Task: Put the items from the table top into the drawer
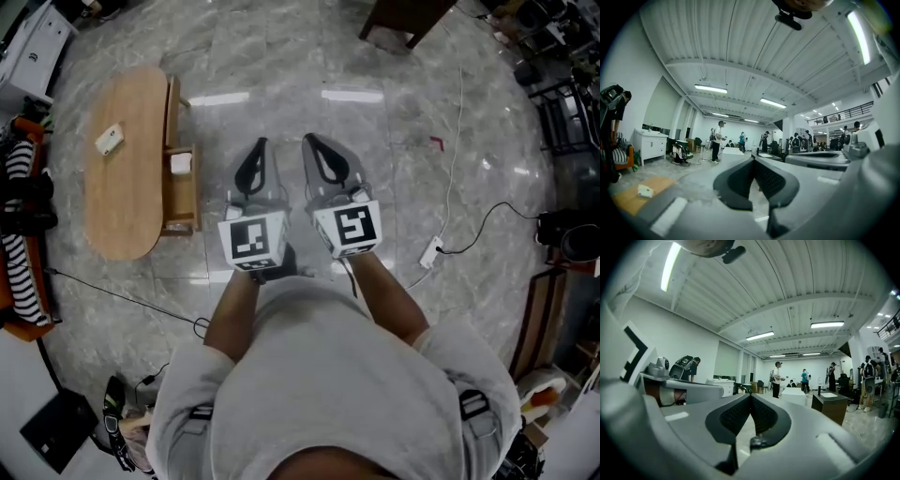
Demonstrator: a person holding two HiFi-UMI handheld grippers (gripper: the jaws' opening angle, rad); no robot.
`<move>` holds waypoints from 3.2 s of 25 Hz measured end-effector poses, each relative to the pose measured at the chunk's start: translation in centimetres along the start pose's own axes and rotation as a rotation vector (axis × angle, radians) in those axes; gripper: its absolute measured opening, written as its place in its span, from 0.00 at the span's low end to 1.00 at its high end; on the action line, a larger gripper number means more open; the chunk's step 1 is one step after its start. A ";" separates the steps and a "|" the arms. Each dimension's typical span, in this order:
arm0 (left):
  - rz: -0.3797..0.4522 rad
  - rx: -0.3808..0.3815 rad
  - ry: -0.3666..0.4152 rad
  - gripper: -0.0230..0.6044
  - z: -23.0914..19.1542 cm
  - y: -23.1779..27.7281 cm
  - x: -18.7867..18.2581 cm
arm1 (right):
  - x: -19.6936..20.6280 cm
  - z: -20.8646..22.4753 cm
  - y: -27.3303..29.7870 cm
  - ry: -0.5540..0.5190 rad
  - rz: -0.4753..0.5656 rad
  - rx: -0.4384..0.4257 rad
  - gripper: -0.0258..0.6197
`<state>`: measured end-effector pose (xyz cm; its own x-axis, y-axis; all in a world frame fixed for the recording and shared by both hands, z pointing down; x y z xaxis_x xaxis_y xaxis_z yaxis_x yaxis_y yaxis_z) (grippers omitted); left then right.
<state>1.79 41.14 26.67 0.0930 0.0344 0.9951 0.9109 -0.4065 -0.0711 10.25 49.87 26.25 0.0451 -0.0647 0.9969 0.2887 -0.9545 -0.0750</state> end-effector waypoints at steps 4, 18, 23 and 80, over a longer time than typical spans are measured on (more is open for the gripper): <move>-0.019 -0.002 -0.044 0.07 -4.0 5.0 -0.1 | 0.0 0.6 5.8 -0.038 0.006 -0.018 0.05; -0.041 -0.007 -0.066 0.07 -11.1 13.7 1.6 | 2.6 3.0 17.8 -0.002 -0.032 -0.067 0.05; -0.057 -0.078 -0.046 0.07 -13.9 19.5 2.8 | 4.1 6.3 24.3 -0.048 -0.033 -0.149 0.05; -0.119 -1.774 -0.235 0.07 -64.6 16.4 10.6 | 22.7 -37.3 79.2 -0.121 -0.206 -1.920 0.05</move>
<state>-8.22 -24.13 40.48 0.2594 0.1851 0.9479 -0.5449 -0.7823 0.3019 -1.50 -38.03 43.86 0.2325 0.0104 0.9725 -0.9712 0.0560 0.2316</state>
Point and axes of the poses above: the fingertips, and each gripper's own axes: y forward along the fingers, z to its right, x out of its underside, the point moved 6 cm from there along -y, backward along the fingers, and after that the axes turned 7 degrees about z, right-handed, at the moved point
